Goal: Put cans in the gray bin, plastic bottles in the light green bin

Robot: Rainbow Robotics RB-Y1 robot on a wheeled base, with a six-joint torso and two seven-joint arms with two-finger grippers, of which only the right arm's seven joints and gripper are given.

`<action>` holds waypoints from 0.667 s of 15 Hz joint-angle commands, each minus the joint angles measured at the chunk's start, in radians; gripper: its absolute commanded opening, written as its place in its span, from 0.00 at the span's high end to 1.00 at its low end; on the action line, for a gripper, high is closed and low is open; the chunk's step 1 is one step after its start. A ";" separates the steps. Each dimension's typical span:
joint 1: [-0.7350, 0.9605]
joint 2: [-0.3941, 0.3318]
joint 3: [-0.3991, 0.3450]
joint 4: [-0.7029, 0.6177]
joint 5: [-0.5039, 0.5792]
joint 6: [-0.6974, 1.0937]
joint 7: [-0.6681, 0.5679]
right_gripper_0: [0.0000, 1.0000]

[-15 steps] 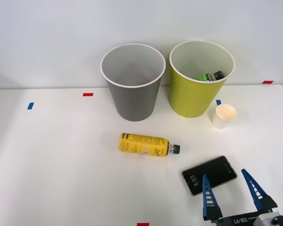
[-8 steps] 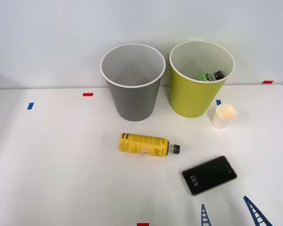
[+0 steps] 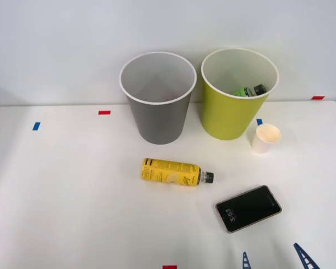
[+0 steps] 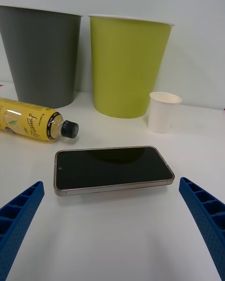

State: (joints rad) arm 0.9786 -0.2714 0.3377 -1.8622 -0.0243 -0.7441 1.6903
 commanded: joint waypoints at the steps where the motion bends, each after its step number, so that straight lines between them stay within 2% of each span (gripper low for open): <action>1: 0.000 0.000 0.000 0.000 0.000 0.000 0.000 0.00; 10: 0.000 0.000 0.000 0.000 0.000 0.000 0.000 0.00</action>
State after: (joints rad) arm 0.9787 -0.2714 0.3376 -1.8622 -0.0244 -0.7441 1.6903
